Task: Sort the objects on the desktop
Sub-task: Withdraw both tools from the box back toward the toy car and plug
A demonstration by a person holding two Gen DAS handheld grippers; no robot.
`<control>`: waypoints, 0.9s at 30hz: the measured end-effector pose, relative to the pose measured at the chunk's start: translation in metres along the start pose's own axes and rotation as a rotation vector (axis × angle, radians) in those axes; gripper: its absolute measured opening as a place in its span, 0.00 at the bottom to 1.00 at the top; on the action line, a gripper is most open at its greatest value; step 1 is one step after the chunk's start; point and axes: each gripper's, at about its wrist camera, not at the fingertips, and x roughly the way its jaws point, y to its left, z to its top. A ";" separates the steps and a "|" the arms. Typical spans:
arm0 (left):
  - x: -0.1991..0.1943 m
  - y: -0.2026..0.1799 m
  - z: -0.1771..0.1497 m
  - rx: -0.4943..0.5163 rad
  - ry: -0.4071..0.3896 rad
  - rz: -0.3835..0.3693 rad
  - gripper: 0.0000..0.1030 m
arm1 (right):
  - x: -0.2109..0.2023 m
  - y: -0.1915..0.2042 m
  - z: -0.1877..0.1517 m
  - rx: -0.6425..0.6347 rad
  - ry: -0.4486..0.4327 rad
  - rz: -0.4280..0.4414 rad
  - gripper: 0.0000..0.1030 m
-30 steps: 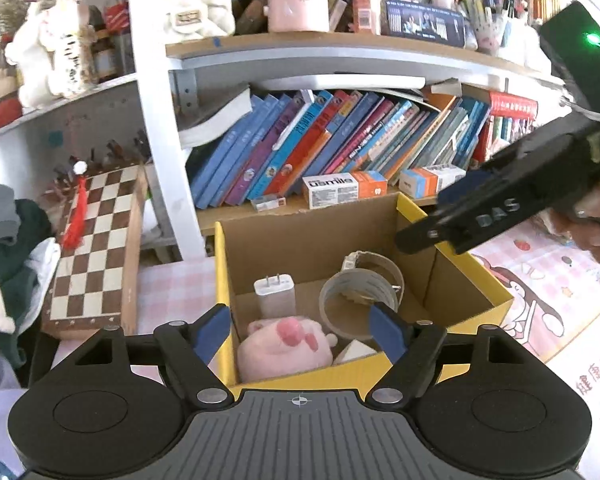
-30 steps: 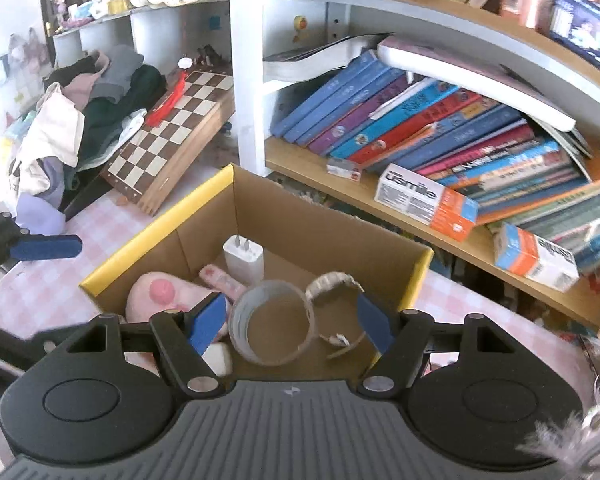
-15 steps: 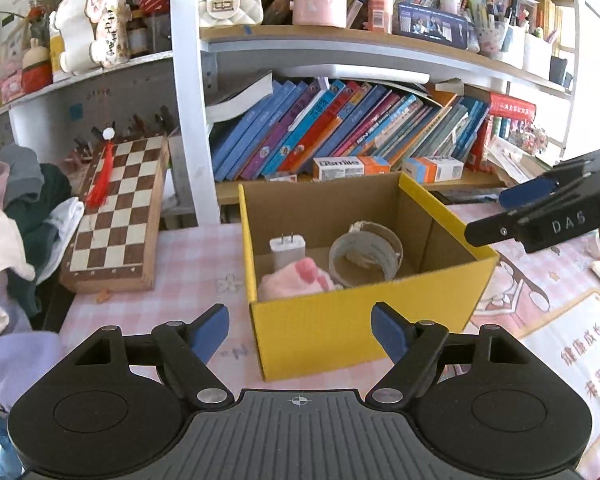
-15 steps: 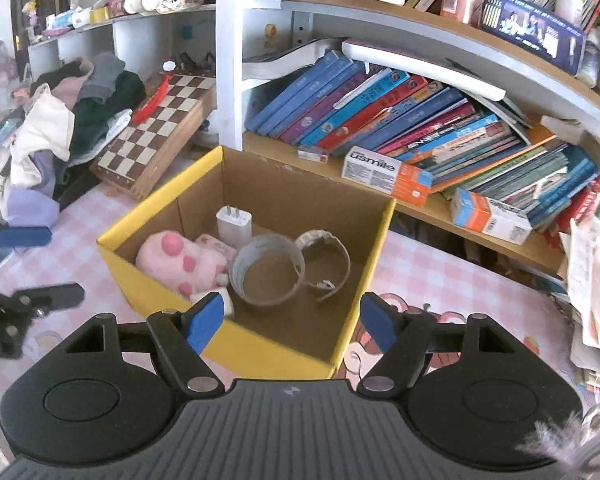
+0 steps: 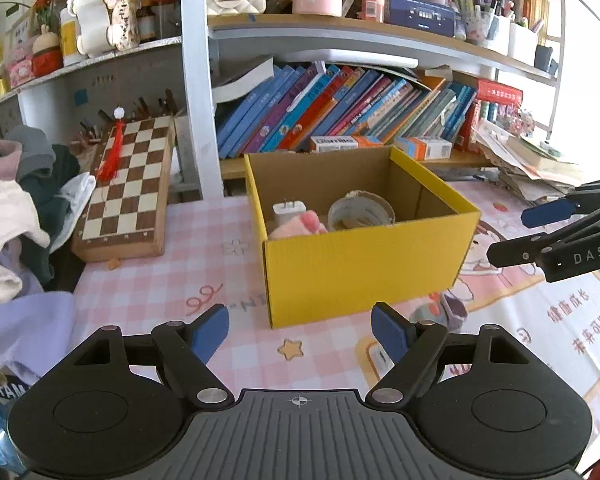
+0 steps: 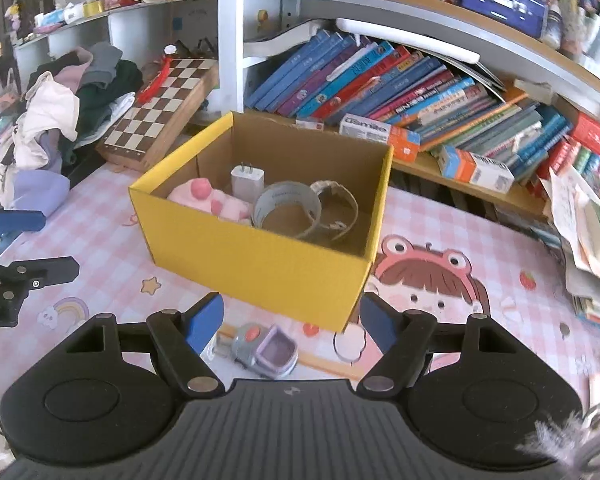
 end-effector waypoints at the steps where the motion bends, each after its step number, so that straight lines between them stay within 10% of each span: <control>1: -0.002 0.000 -0.002 0.001 0.003 -0.004 0.78 | -0.002 0.001 -0.003 0.008 0.000 -0.006 0.72; 27: -0.032 -0.018 -0.051 0.058 0.049 -0.068 0.78 | -0.032 0.048 -0.092 0.061 0.042 -0.091 0.76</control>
